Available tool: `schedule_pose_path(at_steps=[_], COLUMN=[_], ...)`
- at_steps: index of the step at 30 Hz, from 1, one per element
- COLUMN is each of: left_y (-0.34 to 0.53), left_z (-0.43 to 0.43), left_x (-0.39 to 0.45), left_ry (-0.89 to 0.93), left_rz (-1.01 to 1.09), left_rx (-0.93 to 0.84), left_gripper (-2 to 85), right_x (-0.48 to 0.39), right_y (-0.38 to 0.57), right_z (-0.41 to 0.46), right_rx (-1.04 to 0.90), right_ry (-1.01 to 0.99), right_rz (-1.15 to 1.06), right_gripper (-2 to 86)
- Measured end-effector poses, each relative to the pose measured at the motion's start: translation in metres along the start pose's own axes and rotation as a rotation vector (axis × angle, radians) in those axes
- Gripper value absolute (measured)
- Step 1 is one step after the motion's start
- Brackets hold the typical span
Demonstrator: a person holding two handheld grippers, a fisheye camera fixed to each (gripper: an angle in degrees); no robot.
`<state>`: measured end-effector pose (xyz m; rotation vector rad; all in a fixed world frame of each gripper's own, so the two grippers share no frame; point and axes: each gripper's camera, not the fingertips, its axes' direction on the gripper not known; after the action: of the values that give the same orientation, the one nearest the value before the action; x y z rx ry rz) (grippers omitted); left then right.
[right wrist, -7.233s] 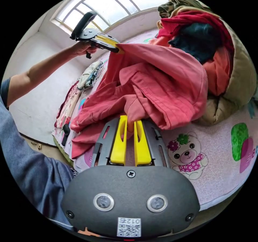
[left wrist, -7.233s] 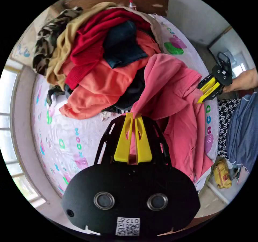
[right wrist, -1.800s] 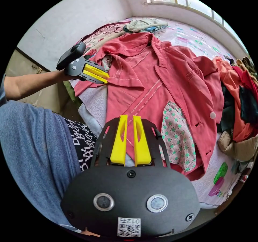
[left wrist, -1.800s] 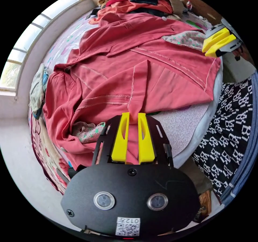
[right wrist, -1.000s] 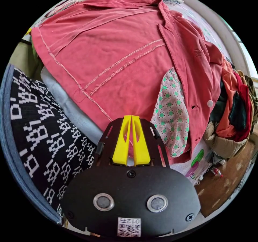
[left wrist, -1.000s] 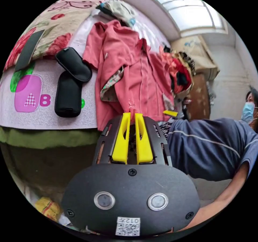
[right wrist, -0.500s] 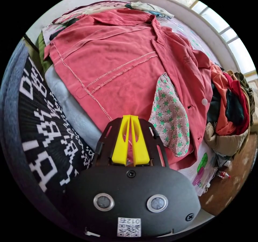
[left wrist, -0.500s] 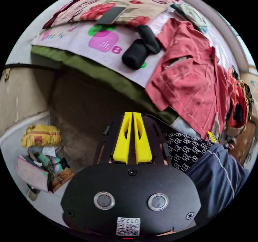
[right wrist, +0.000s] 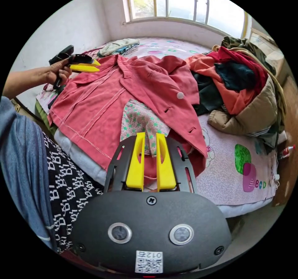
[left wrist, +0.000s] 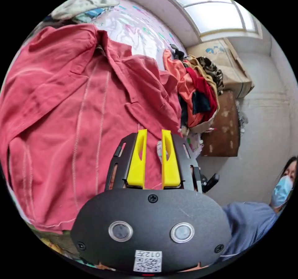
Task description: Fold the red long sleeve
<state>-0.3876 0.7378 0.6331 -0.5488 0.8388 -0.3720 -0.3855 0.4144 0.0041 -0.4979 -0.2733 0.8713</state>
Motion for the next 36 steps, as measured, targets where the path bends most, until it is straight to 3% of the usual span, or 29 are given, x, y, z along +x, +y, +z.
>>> schedule_pose_path(at_steps=[2,7,16,24,36], left_y=[-0.034,-0.068,-0.094,-0.132,-0.213], left_z=[0.023,0.039,0.056,0.082,0.091], left_x=[-0.025,-0.047,-0.088,-0.086,-0.007], left_ry=[0.124,-0.027,0.086,0.132,0.154], left_rz=[-0.124,-0.223,-0.358,-0.306,-0.02], left_rx=[0.049,0.05,0.04,0.086,0.057], left_gripper=[5.9,8.0,9.2,7.0,0.7], right_x=[0.023,0.067,0.13,0.164,0.238], right_y=[0.011,0.031,0.036,0.025,0.036], right_z=[-0.007,-0.021,-0.045,-0.056,-0.071], right_rx=[-0.014,-0.028,-0.048,-0.043,-0.027], right_ry=[0.052,0.131,0.145,0.146,0.036], right_rz=[0.078,0.231,0.333,0.35,0.411], right_gripper=[3.2,2.1,0.3,0.9,9.7])
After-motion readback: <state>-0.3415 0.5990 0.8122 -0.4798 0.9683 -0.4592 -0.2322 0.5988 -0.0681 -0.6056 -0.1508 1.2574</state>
